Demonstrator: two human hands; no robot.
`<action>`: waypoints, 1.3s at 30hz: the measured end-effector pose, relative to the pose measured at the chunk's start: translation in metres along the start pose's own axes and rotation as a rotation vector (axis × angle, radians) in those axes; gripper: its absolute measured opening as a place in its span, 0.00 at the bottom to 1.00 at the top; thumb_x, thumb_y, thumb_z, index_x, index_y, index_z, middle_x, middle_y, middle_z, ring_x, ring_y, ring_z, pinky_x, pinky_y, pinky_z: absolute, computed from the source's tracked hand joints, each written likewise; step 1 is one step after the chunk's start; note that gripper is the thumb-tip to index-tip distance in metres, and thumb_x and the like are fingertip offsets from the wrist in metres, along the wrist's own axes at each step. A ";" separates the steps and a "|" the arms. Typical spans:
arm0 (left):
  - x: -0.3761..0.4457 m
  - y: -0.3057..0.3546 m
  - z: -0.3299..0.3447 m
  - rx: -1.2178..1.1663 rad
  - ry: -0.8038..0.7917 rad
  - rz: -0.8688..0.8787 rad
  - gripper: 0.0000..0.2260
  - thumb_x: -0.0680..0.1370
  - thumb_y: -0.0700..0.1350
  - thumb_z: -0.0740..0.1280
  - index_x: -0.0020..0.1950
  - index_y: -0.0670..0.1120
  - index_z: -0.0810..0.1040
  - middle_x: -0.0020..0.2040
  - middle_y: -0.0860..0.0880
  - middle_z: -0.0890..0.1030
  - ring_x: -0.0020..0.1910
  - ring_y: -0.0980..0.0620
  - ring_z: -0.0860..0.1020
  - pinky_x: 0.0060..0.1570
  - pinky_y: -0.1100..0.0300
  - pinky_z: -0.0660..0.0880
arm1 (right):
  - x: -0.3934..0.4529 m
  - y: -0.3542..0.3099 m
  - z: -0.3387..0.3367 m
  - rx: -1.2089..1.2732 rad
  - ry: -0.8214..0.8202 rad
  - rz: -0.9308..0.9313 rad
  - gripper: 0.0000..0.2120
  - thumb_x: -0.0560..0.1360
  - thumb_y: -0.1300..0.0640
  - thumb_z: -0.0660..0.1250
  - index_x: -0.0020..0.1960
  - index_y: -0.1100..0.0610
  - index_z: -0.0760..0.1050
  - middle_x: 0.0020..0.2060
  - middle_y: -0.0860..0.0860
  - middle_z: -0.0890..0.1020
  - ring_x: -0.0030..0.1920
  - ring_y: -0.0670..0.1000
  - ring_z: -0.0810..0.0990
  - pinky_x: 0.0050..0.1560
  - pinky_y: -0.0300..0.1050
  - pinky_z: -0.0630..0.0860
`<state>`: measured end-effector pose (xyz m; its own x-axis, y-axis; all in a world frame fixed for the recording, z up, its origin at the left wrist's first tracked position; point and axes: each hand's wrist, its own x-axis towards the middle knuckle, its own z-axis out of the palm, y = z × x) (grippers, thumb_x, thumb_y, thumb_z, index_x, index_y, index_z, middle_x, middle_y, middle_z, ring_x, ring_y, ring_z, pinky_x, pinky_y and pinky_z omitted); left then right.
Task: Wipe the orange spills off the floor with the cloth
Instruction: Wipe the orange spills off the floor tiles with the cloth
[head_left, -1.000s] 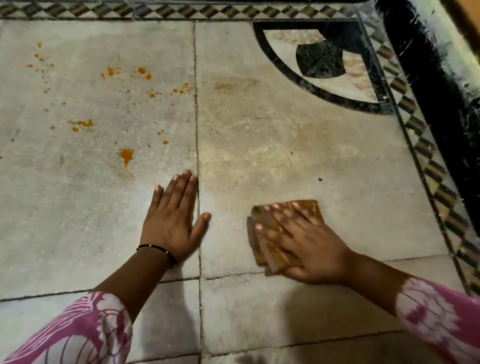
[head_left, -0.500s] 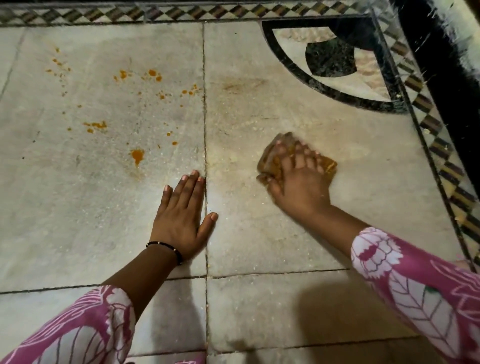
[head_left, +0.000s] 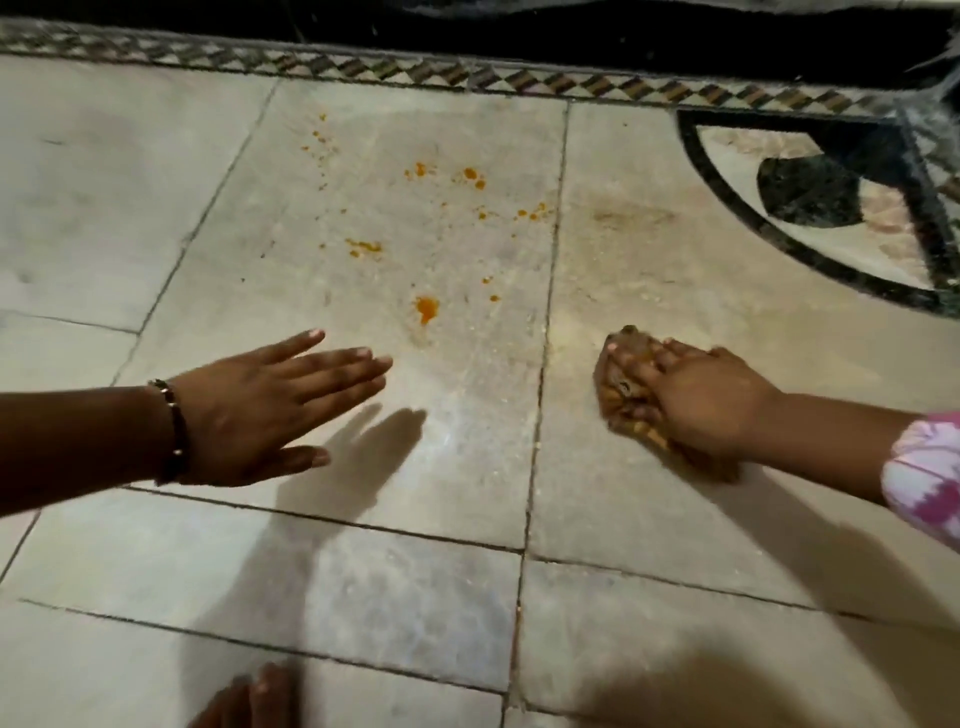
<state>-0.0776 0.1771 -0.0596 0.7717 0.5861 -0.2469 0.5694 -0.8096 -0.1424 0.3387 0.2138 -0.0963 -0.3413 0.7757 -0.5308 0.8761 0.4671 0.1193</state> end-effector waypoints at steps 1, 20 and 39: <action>-0.012 -0.003 0.000 0.008 -0.007 0.036 0.31 0.78 0.60 0.51 0.76 0.42 0.58 0.76 0.45 0.59 0.75 0.49 0.56 0.71 0.48 0.52 | 0.003 -0.014 -0.008 -0.052 -0.013 -0.061 0.34 0.79 0.39 0.51 0.77 0.47 0.37 0.77 0.55 0.49 0.75 0.56 0.54 0.70 0.54 0.59; 0.017 0.006 0.110 -0.482 0.156 -0.638 0.41 0.75 0.70 0.45 0.77 0.43 0.45 0.78 0.47 0.47 0.76 0.50 0.46 0.72 0.41 0.44 | 0.057 -0.124 -0.024 0.341 0.262 -0.017 0.34 0.72 0.39 0.56 0.75 0.37 0.47 0.75 0.51 0.61 0.75 0.54 0.56 0.73 0.54 0.51; 0.010 0.000 0.113 -0.462 0.135 -0.577 0.41 0.74 0.71 0.48 0.77 0.42 0.53 0.77 0.44 0.54 0.76 0.49 0.51 0.71 0.40 0.49 | 0.058 -0.156 0.009 0.358 0.566 0.408 0.32 0.73 0.43 0.57 0.75 0.47 0.57 0.70 0.57 0.69 0.71 0.58 0.63 0.69 0.59 0.57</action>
<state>-0.1022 0.1796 -0.1699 0.3256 0.9364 -0.1308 0.9321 -0.2946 0.2109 0.1854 0.1819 -0.1534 -0.0059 0.9998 0.0172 0.9932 0.0078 -0.1157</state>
